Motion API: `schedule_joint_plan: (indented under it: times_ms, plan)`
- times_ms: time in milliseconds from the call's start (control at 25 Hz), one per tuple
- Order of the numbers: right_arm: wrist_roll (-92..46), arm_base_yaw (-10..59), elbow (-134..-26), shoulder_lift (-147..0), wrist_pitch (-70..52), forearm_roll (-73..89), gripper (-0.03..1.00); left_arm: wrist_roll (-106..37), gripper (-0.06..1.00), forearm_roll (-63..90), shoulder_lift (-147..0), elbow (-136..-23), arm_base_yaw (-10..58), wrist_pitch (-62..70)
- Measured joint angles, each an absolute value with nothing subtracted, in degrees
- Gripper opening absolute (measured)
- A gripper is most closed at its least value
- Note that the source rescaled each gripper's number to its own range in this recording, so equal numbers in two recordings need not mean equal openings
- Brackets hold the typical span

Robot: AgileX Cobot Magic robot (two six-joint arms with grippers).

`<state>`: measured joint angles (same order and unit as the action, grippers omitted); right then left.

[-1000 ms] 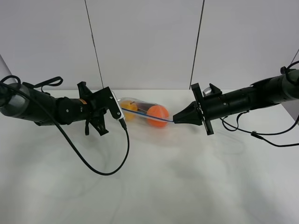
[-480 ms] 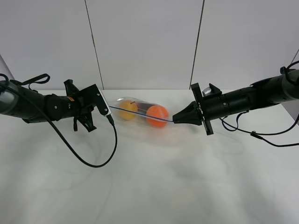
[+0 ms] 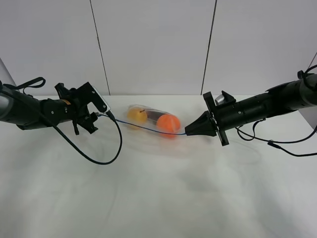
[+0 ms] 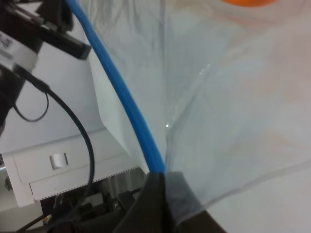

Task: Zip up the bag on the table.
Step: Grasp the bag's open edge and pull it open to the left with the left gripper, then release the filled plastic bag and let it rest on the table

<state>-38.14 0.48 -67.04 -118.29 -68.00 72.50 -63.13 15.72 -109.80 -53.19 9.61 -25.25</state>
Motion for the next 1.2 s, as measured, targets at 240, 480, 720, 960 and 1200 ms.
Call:
schedule_joint_plan:
  times_ms: [240,480,720,960,1200]
  plan:
    - [-38.1,0.5,-67.0,-118.3,-68.2,72.3,0.00,-55.0,0.99,15.8,-109.8,-53.2,3.6,-27.3]
    - [-38.1,0.5,-67.0,-118.3,-68.5,72.3,0.00,-35.5,0.99,15.9,-109.8,-54.8,-2.6,-19.1]
    - [-38.1,0.5,-67.0,-118.3,-68.5,72.3,0.00,-23.7,1.00,16.0,-109.8,-64.8,-7.0,3.8]
    - [-38.1,0.5,-67.0,-118.3,-68.5,72.3,0.00,-17.4,1.00,15.5,-109.8,-75.6,-7.1,30.6]
    - [-38.1,0.5,-67.0,-118.3,-68.5,72.3,0.00,-10.5,1.00,12.8,-109.8,-83.4,-7.1,53.5]
